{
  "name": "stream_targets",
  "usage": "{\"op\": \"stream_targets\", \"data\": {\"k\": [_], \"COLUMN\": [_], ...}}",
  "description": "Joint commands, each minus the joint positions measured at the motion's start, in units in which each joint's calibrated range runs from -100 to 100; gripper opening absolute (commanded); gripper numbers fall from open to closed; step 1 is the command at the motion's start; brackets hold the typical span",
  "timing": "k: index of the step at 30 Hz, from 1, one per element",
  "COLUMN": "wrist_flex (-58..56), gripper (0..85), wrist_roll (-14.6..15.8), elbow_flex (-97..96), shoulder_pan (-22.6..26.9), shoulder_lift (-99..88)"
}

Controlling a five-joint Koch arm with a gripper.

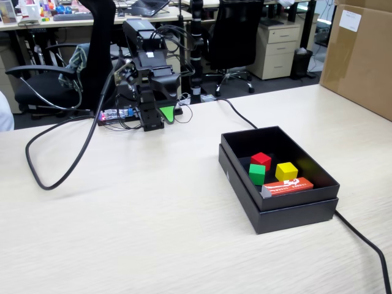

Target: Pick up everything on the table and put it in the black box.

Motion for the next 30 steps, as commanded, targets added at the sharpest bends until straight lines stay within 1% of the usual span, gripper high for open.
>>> {"op": "stream_targets", "data": {"k": [1, 5, 8, 11, 16, 23, 30], "wrist_flex": [6.89, 12.25, 16.65, 18.47, 28.23, 33.15, 33.41], "gripper": [51.5, 52.3, 52.3, 52.7, 53.1, 53.1, 53.1], "wrist_roll": [-0.44, -0.49, -1.22, -1.51, -2.10, -2.93, -2.88], "elbow_flex": [-1.87, -9.48, -14.83, -18.64, -28.34, -38.13, -44.11], "shoulder_pan": [-0.44, -0.63, -0.78, -0.78, -0.73, -0.88, -0.93], "shoulder_lift": [-2.99, -3.11, -3.11, -3.11, -3.11, -3.11, -3.11]}}
